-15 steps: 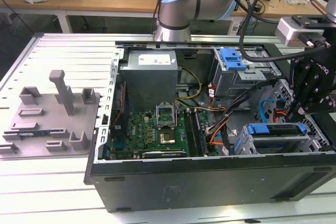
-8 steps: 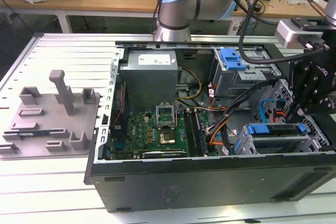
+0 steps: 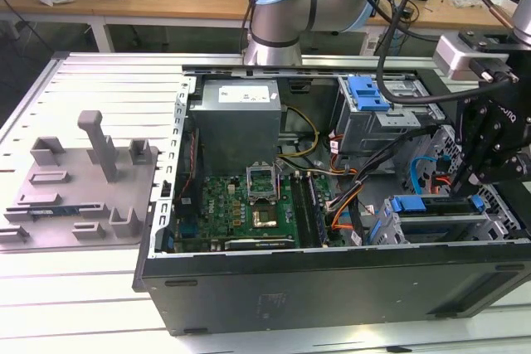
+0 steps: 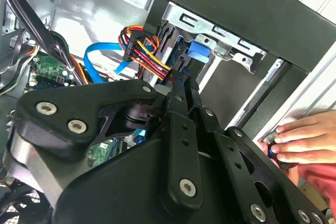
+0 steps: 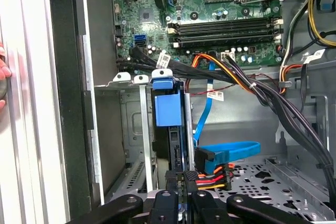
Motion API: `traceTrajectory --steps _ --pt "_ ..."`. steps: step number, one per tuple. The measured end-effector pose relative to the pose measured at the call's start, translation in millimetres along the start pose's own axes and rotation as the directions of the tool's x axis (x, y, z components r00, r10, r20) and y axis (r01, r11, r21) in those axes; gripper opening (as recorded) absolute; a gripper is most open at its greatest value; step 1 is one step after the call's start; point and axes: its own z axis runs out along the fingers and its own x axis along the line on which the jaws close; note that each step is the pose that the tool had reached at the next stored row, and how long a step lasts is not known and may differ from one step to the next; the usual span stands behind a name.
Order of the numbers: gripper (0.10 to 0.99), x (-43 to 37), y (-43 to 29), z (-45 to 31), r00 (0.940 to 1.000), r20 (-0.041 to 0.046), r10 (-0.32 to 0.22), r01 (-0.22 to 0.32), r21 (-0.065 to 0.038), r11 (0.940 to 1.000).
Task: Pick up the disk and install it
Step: 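Insert the first disk wire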
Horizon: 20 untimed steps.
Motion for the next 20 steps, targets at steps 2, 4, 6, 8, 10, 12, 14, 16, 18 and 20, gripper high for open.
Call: traceTrajectory --steps 2,4,6,8,10,12,14,16,18,20 --pt "0.165 0.0 0.0 0.1 1.0 -0.0001 0.0 0.0 0.0 1.0" --pt "0.165 0.0 0.0 0.2 1.0 0.0 0.0 0.0 0.0 1.0" --pt "0.165 -0.3 0.0 0.6 1.0 0.0003 0.0 0.0 0.0 1.0" --pt "0.165 -0.6 0.1 0.9 1.0 -0.0002 0.0 0.0 0.0 1.0" --pt "0.165 -1.2 0.2 1.2 1.0 -0.0007 0.0 0.0 0.0 1.0" --pt "0.165 -1.3 0.1 1.7 1.0 -0.0013 0.0 0.0 0.0 1.0" --pt "0.165 -1.3 0.2 2.5 1.0 -0.0014 0.0 0.0 0.0 1.0" --pt "0.165 -1.4 0.2 3.4 1.0 -0.0017 0.0 0.0 0.0 1.0" --pt "0.165 -1.4 0.2 4.1 1.0 -0.0019 0.0 0.0 0.0 1.0" --pt "0.165 -1.5 0.2 4.8 1.0 -0.0021 0.0 0.0 0.0 1.0"
